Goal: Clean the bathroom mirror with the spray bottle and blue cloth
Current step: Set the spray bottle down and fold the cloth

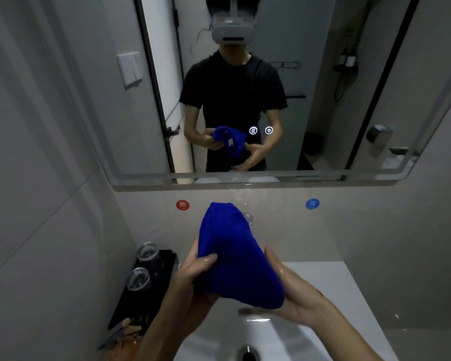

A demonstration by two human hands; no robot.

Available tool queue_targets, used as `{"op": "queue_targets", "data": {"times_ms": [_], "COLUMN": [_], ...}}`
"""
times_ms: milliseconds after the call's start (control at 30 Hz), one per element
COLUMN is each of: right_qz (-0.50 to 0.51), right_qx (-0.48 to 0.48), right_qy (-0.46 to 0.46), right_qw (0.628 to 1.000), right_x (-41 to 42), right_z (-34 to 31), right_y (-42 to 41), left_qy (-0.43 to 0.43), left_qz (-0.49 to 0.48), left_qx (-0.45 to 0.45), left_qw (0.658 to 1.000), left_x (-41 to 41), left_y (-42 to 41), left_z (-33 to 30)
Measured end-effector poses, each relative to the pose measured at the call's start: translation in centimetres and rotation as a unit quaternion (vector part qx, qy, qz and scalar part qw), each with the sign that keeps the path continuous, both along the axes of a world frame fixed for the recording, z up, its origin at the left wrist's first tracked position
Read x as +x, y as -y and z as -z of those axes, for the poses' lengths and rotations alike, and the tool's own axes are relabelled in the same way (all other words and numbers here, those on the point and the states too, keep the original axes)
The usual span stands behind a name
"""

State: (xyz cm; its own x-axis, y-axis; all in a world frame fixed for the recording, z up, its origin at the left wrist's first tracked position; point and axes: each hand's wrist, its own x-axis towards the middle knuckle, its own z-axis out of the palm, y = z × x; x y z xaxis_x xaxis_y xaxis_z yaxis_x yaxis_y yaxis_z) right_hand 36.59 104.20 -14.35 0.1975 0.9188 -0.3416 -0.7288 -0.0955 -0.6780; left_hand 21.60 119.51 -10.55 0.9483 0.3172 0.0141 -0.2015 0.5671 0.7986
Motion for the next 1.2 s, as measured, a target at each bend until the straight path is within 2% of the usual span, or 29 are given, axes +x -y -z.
{"op": "queue_targets", "data": {"times_ms": [33, 100, 167, 233, 333, 433, 533, 667, 733, 800, 900, 967, 1000, 1033, 1100, 1167, 1200], "right_qz": [-0.039, -0.081, -0.061, -0.012, -0.002, 0.015, 0.062, 0.1, 0.108, 0.1, 0.081, 0.072, 0.074, 0.081, 0.097, 0.104, 0.109], "right_qx": [0.013, 0.03, 0.052, 0.076, 0.138, 0.112, 0.146, 0.245, 0.251, 0.229, 0.173, 0.161, 0.155, 0.142, 0.091, 0.039, 0.028], "right_qy": [-0.066, -0.127, -0.14, -0.119, -0.003, 0.169, 0.359, 0.454, 0.455, 0.414, 0.241, 0.154, 0.154, 0.187, 0.321, 0.464, 0.518], "right_qw": [0.997, 0.988, 0.987, 0.99, 0.99, 0.979, 0.92, 0.851, 0.848, 0.875, 0.951, 0.972, 0.973, 0.969, 0.937, 0.879, 0.848], "right_x": [-0.4, -1.4, -2.0, -1.7, 0.1, 2.5, 4.0, 4.8, 5.4, 5.9, 6.6, 6.3, 6.0, 5.6, 4.7, 4.1, 3.9], "right_z": [0.5, 0.4, -0.3, -1.2, -3.4, -6.2, -10.1, -14.2, -15.0, -15.1, -14.1, -13.5, -13.3, -13.1, -13.2, -13.9, -14.4], "right_y": [0.5, 0.7, 0.4, 0.2, 0.4, 0.6, 0.0, -0.3, -0.4, -0.7, -0.7, -0.3, -0.1, 0.1, 0.7, 1.6, 2.2], "left_qy": [0.001, -0.023, -0.061, -0.062, -0.062, -0.052, 0.028, 0.119, 0.107, 0.077, 0.033, 0.016, 0.013, 0.001, -0.042, -0.05, -0.043], "left_qz": [-0.001, -0.009, -0.03, -0.026, -0.034, -0.079, -0.065, -0.069, -0.064, -0.04, 0.011, 0.052, 0.075, 0.085, 0.054, 0.028, 0.031], "left_qx": [0.003, 0.015, 0.026, 0.043, 0.08, 0.074, 0.121, 0.196, 0.236, 0.226, 0.114, 0.021, -0.013, -0.014, 0.069, 0.13, 0.129], "left_qw": [1.0, 1.0, 0.997, 0.997, 0.994, 0.993, 0.99, 0.971, 0.964, 0.97, 0.993, 0.998, 0.997, 0.996, 0.995, 0.99, 0.99], "left_x": [0.3, 0.9, 1.3, 1.3, 0.8, 0.9, 1.3, 1.6, 1.9, 2.4, 2.7, 2.7, 2.7, 2.8, 3.3, 4.3, 4.9], "left_y": [-0.2, -0.3, -0.4, -0.6, -1.7, -3.7, -5.0, -6.0, -6.4, -6.9, -7.1, -6.9, -6.7, -6.3, -5.5, -4.7, -4.3], "left_z": [-0.5, -1.1, -1.3, -1.6, -2.5, -3.8, -6.3, -10.0, -11.1, -11.5, -10.9, -10.4, -10.4, -10.4, -10.8, -11.4, -11.9]}}
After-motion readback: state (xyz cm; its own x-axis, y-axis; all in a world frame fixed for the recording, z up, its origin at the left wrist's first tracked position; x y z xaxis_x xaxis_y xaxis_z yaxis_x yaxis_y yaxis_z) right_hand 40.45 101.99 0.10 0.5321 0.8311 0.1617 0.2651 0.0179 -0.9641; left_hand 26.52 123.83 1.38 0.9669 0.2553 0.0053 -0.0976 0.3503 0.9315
